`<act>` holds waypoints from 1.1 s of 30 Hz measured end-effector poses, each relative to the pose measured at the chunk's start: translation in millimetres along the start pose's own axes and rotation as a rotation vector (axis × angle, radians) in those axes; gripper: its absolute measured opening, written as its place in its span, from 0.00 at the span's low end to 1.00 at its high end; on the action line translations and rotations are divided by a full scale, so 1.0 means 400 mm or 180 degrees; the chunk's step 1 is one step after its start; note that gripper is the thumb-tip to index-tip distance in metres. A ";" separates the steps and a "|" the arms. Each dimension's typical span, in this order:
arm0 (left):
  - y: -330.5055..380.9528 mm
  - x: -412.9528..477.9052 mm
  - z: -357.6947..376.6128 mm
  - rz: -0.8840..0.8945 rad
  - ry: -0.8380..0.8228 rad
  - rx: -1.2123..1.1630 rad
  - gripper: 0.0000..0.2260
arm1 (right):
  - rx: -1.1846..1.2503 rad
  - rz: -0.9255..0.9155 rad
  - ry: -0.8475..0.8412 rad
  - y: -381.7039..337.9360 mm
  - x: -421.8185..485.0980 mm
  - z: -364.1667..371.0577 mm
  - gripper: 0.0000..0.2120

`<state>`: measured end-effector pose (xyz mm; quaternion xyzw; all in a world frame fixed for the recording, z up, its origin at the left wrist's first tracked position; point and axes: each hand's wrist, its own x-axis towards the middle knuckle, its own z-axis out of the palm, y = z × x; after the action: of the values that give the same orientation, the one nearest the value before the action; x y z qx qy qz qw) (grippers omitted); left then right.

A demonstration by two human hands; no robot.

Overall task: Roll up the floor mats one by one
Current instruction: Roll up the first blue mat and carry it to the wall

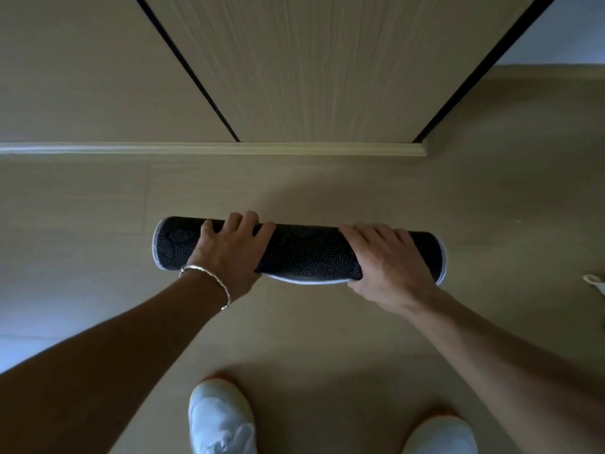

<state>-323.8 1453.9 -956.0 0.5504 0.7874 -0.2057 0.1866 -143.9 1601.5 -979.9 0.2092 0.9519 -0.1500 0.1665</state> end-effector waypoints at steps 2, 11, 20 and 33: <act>-0.012 0.047 0.025 -0.0095 0.0111 0.0079 0.28 | -0.0054 0.0029 0.0288 0.016 0.046 0.033 0.36; -0.043 0.226 0.067 -0.0502 0.0706 0.0354 0.27 | -0.0517 0.0008 0.0771 0.091 0.232 0.029 0.34; -0.032 0.306 0.067 -0.0664 0.0586 0.0589 0.36 | -0.0501 0.0363 0.0759 0.103 0.278 0.037 0.38; -0.116 -0.006 -0.370 -0.0328 -0.0972 -0.0561 0.17 | 0.0957 0.0512 -0.1221 -0.018 0.005 -0.411 0.26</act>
<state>-377.0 1515.8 -824.2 0.4532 0.7920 -0.2264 0.3408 -190.8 1654.3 -831.1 0.2744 0.8502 -0.3130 0.3224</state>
